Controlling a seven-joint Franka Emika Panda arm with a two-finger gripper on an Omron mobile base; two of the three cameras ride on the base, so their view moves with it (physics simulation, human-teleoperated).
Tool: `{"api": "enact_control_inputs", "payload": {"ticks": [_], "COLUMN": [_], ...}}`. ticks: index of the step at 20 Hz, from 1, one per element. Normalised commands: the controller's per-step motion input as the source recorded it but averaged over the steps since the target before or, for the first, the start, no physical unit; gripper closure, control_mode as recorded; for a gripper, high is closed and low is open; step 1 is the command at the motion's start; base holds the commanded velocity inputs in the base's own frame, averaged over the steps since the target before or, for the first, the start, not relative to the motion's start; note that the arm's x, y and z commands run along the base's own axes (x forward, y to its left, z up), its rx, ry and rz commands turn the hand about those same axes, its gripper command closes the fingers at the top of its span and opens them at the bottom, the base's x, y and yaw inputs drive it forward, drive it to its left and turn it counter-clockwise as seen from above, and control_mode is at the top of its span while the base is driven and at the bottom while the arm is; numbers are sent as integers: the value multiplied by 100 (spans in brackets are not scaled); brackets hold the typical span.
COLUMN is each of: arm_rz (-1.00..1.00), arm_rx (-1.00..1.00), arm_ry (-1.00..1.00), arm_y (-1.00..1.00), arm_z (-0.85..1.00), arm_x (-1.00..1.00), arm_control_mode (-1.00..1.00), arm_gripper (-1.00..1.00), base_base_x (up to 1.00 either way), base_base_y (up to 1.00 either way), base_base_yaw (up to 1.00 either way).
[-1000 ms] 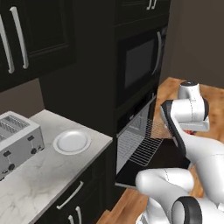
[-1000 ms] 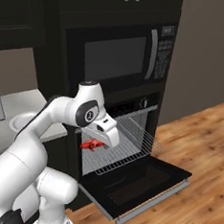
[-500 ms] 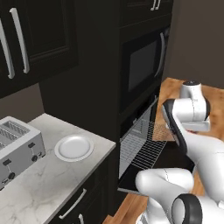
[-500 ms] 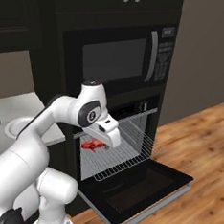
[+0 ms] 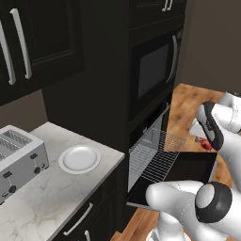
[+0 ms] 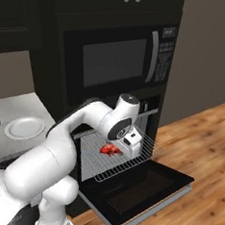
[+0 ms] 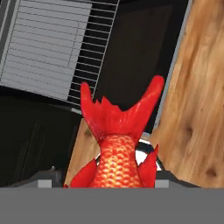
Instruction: Place the fish on the rack of the oven, and slide the rack back inside. Close the oven door.
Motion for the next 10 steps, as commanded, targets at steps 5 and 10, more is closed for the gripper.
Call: {"api": "enact_control_inputs", "payload": {"ticks": [5, 10], "arm_rz": [10, 5], "arm_rx": [22, 9], "arm_ry": [-15, -19], "arm_y": [-1, 2], "arm_z": [-17, -37], "arm_x": [68, 58], "arm_control_mode": [-100, -100], "arm_gripper": [100, 100], "base_base_x": [0, 0], "base_base_y": [0, 0], "base_base_yaw": [0, 0]}}
